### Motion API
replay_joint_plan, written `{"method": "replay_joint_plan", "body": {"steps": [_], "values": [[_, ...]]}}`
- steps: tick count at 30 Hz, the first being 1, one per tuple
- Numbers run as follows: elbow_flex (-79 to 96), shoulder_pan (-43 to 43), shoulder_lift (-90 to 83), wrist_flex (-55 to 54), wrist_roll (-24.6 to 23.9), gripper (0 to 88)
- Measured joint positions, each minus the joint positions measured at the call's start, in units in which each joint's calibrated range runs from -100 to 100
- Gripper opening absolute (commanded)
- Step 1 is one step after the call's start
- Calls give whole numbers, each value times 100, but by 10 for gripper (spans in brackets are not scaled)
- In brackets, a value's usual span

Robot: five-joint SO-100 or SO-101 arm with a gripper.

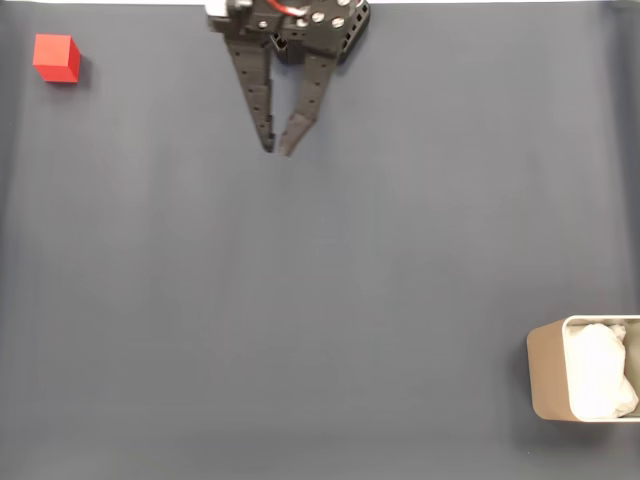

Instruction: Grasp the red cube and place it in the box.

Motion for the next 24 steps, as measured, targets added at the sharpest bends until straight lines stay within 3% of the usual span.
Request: {"method": "replay_joint_plan", "body": {"steps": [24], "values": [[-72,1395,191,270,-274,0]]}}
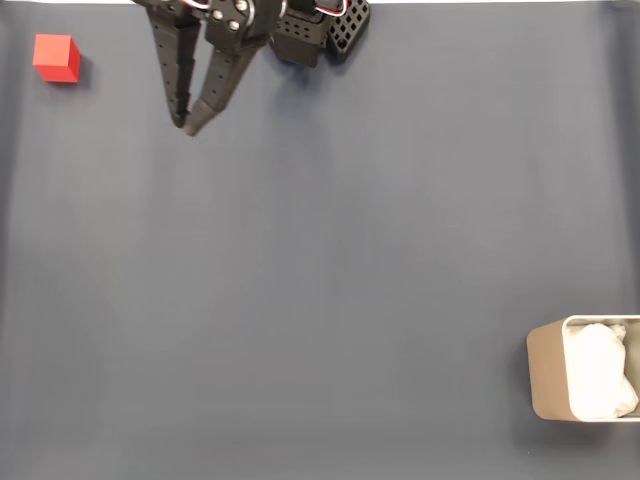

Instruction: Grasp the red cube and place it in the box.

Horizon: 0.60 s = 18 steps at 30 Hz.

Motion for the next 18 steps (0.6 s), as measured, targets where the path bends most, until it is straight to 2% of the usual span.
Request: {"method": "replay_joint_plan", "body": {"steps": [18], "values": [[0,1172,399,0,-5,0]]}}
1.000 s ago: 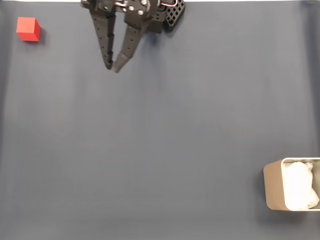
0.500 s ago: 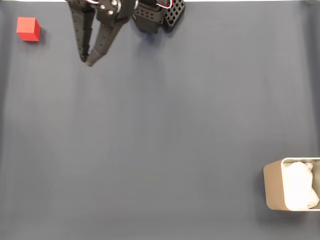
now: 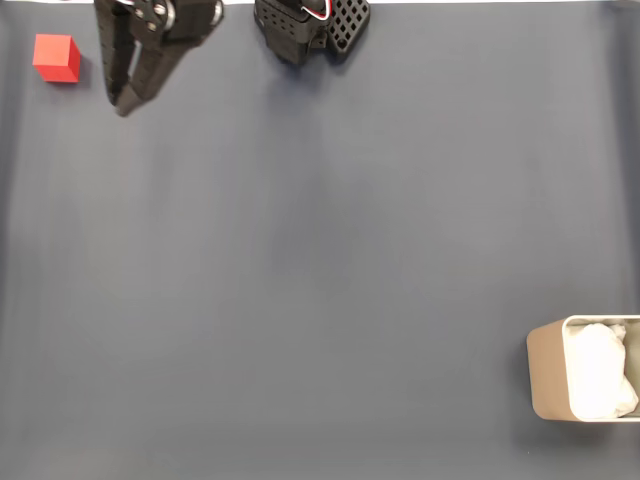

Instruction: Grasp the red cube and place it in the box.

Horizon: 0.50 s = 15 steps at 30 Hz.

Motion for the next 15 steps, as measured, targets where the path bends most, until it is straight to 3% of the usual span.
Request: {"method": "replay_joint_plan", "body": {"steps": [15], "values": [[9,1091,278,-56,10,0]]}}
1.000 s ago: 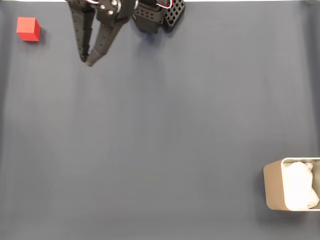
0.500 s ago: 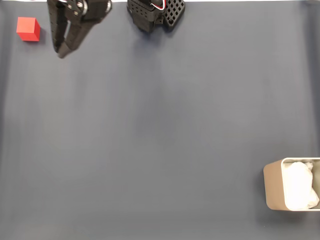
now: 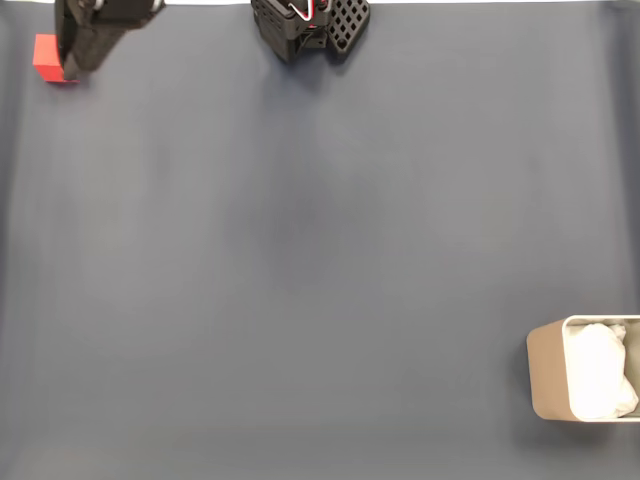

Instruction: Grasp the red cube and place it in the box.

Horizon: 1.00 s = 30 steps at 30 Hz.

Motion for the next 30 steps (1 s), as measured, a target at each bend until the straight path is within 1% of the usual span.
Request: {"method": "replay_joint_plan", "body": {"steps": [30], "values": [[344,1335,391,-326,73,4]]}}
